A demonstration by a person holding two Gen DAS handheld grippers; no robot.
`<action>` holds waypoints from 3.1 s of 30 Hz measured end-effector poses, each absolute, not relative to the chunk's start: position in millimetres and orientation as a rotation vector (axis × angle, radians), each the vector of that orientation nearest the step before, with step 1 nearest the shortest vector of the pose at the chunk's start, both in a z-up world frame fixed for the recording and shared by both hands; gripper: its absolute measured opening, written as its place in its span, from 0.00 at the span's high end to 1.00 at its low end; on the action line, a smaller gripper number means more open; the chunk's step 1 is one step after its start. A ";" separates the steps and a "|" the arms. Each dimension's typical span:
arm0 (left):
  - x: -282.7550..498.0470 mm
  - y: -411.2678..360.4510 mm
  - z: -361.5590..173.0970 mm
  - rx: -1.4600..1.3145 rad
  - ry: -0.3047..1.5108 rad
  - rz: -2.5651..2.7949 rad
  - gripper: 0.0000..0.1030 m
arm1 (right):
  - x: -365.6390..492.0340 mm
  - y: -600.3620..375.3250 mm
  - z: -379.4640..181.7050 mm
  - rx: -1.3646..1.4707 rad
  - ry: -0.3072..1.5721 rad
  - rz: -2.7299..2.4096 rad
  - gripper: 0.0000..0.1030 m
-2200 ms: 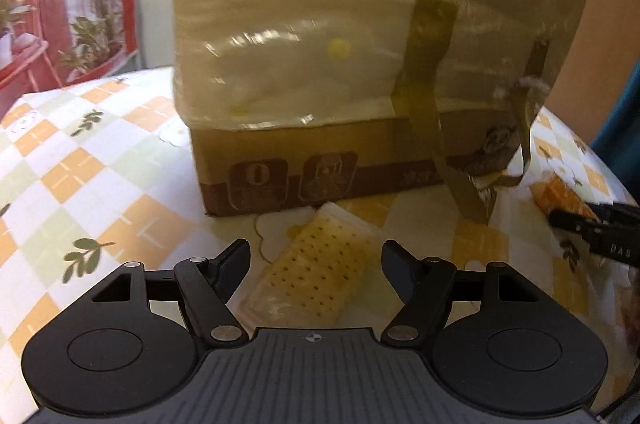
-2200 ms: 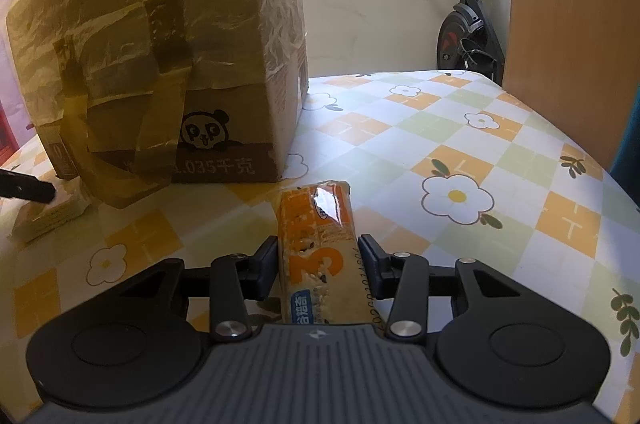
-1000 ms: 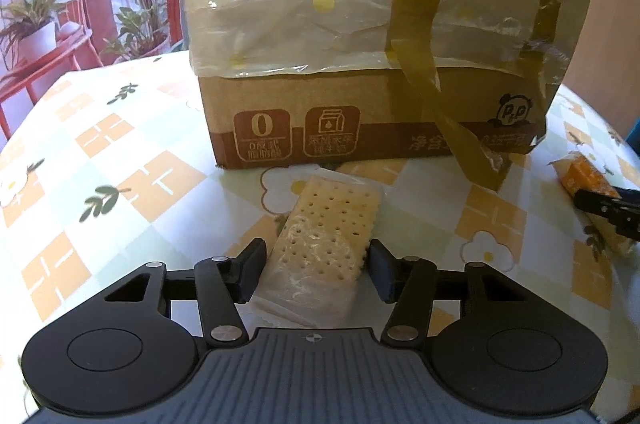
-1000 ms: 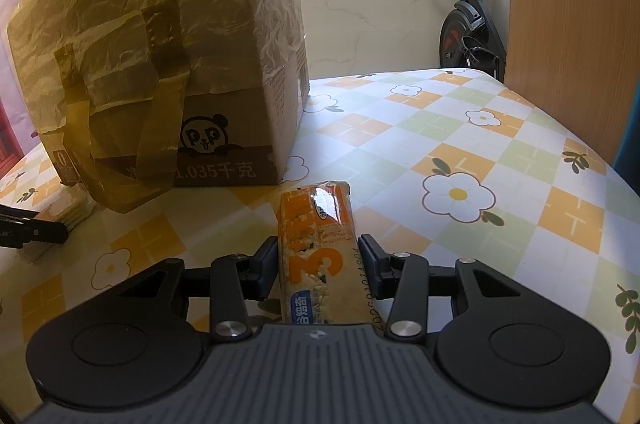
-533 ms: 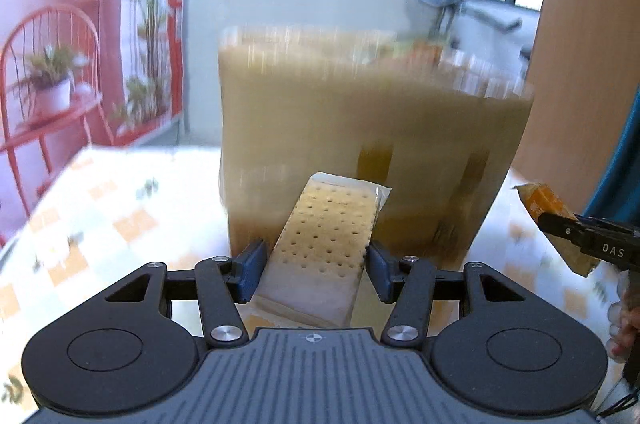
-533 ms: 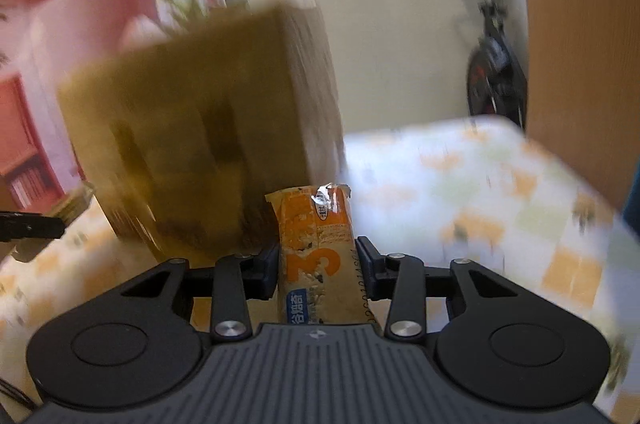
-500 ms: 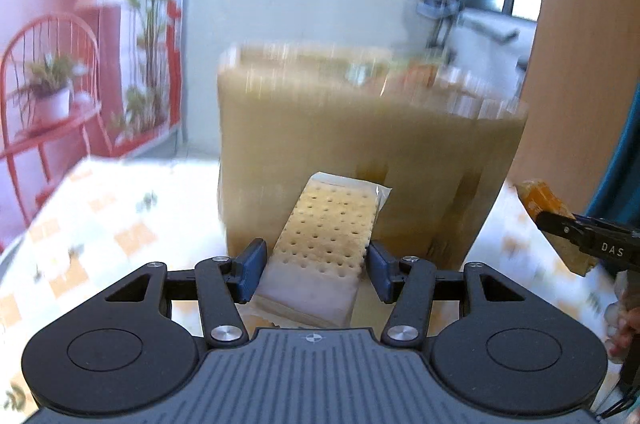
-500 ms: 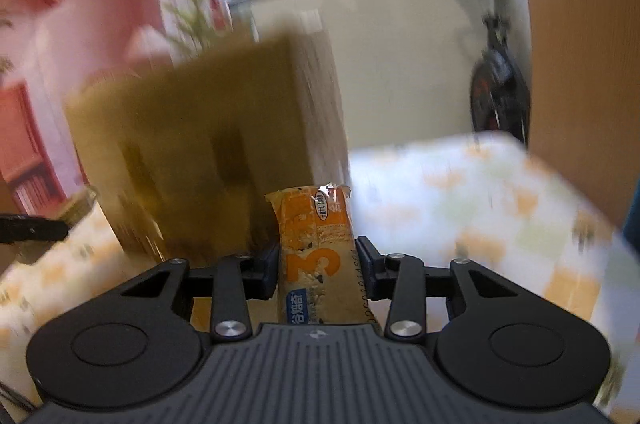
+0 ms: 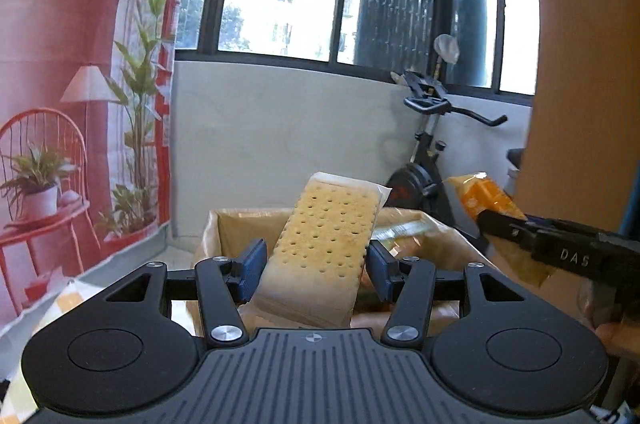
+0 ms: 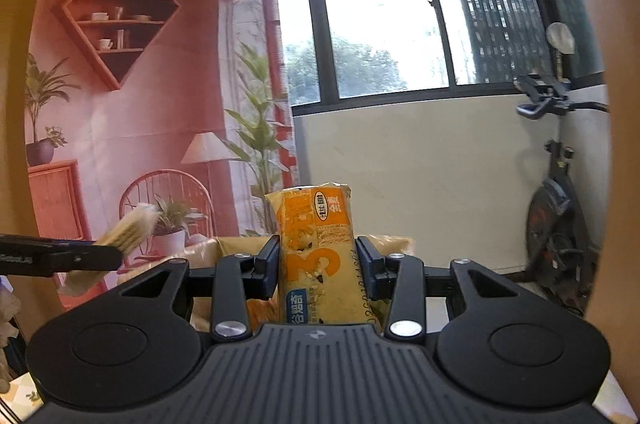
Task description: Organize snacks
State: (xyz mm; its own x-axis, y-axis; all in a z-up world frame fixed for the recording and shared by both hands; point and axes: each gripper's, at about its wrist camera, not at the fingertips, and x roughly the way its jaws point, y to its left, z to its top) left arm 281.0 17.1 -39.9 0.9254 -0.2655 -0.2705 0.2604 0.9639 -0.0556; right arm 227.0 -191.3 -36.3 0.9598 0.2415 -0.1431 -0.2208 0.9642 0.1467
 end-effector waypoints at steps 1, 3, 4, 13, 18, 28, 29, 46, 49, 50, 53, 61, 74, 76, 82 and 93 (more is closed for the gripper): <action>289.9 16.9 -38.0 -0.014 0.279 -0.266 0.45 | 234.7 -188.3 -35.8 0.132 0.163 0.240 0.60; 302.8 13.6 -38.1 -0.011 0.281 -0.258 0.45 | 254.2 -180.8 -37.3 0.135 0.172 0.247 0.60; 306.3 14.9 -36.7 -0.010 0.286 -0.257 0.45 | 262.7 -178.1 -38.3 0.136 0.178 0.247 0.60; 331.8 17.7 -52.6 0.020 0.358 -0.266 0.44 | 306.2 -164.0 -59.8 0.136 0.277 0.250 0.60; 333.6 22.8 -54.1 0.046 0.370 -0.244 0.25 | 307.1 -165.6 -66.2 0.123 0.307 0.247 0.52; 311.8 37.9 -36.5 0.038 0.387 -0.204 0.12 | 283.9 -168.9 -49.3 0.078 0.301 0.196 0.41; 307.9 39.1 -34.5 0.040 0.388 -0.199 0.12 | 281.2 -169.0 -48.6 0.075 0.303 0.192 0.41; 252.6 49.7 -12.6 0.043 0.357 -0.158 0.09 | 283.5 -161.3 -44.8 0.113 0.486 0.186 0.83; 252.3 55.7 -12.7 0.041 0.360 -0.136 0.09 | 300.8 -158.3 -48.6 0.179 0.527 0.213 0.95; 252.0 57.8 -12.4 0.038 0.360 -0.130 0.09 | 306.8 -154.1 -49.1 0.179 0.533 0.226 0.96; 250.6 63.3 -10.0 0.036 0.359 -0.122 0.09 | 319.4 -145.4 -46.5 0.177 0.552 0.215 0.95; 245.4 60.0 1.4 0.041 0.346 -0.083 0.09 | 300.1 -137.9 -28.9 0.128 0.536 0.202 0.85; 181.5 40.2 35.1 0.111 0.258 -0.047 0.08 | 215.1 -147.9 25.9 0.072 0.452 0.159 0.20; 168.5 39.3 41.7 0.122 0.237 -0.046 0.08 | 200.3 -146.3 33.8 0.053 0.442 0.153 0.16; 135.3 43.0 58.9 0.100 0.215 -0.050 0.08 | 158.9 -135.4 55.4 0.013 0.393 0.095 0.02; 90.3 47.9 87.7 0.086 0.149 -0.067 0.08 | 104.9 -128.5 87.0 0.037 0.288 0.057 0.00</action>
